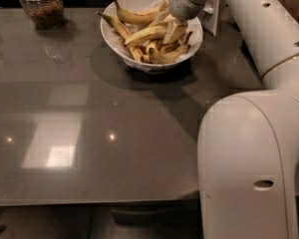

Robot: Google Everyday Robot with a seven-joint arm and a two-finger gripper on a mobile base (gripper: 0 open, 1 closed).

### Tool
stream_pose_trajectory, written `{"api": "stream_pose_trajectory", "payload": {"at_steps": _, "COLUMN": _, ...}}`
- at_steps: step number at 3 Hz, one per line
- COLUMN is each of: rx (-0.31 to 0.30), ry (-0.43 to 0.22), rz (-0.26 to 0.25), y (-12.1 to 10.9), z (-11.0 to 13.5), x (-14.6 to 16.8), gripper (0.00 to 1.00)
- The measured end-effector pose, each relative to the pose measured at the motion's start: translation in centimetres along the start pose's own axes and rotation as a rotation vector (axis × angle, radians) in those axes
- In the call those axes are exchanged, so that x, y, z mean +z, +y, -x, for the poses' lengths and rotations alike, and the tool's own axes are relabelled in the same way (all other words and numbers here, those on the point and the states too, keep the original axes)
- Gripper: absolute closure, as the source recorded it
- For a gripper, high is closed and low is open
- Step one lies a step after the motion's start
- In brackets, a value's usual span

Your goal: Pick banana from white bowl

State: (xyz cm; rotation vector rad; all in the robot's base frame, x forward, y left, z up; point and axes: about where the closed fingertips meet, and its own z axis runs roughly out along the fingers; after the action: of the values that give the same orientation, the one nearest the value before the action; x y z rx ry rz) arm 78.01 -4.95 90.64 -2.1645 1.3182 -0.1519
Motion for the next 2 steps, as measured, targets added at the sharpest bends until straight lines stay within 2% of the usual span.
{"api": "stream_pose_trajectory", "payload": {"at_steps": 1, "rx": -0.001, "ry": 0.000, "rz": 0.015, "y": 0.07, "z": -0.11, "x": 0.61, "gripper": 0.52}}
{"api": "stream_pose_trajectory", "payload": {"at_steps": 2, "rx": 0.000, "ry": 0.000, "rz": 0.015, "y": 0.07, "z": -0.10, "x": 0.60, "gripper": 0.71}}
